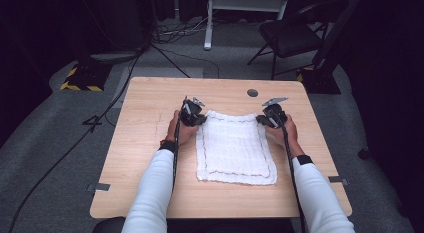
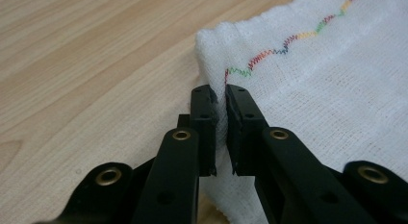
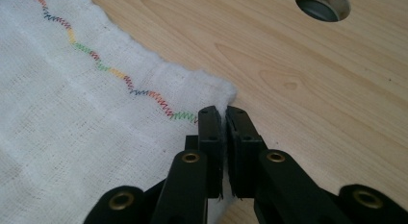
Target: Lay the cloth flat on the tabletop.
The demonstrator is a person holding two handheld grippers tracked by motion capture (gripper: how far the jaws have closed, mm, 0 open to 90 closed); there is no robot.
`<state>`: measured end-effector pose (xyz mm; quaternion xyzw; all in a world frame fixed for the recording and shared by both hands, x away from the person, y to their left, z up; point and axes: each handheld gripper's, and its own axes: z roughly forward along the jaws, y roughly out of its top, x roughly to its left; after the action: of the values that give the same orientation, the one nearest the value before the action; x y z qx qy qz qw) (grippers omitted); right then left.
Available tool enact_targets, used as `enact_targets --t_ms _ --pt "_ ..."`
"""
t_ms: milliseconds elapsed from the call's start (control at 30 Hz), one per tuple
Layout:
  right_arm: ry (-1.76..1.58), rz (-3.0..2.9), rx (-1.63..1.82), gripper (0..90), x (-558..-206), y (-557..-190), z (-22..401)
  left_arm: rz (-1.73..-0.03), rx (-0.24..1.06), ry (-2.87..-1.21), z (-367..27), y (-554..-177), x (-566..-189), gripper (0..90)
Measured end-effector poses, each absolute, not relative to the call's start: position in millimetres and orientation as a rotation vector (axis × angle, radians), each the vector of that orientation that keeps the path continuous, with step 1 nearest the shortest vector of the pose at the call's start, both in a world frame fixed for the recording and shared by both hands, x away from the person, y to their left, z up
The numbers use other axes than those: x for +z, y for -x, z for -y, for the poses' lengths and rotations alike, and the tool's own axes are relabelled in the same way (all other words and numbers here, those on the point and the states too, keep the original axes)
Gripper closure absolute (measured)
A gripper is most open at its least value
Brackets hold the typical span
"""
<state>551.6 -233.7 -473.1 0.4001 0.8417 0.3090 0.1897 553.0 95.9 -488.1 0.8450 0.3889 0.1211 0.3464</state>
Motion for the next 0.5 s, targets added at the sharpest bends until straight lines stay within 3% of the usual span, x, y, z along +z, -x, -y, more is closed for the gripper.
enact_targets --t_ms 433,500 --pt "-1.123 -2.322 0.895 85.7 -467.3 -559.8 230.4 -1.027 0.318 -2.135 -104.6 -560.1 -478.6 82.4" --pt "-1.129 -2.304 0.867 78.7 -468.8 -560.5 228.5 -1.032 0.33 -2.15 -106.0 -560.4 -480.0 82.9"
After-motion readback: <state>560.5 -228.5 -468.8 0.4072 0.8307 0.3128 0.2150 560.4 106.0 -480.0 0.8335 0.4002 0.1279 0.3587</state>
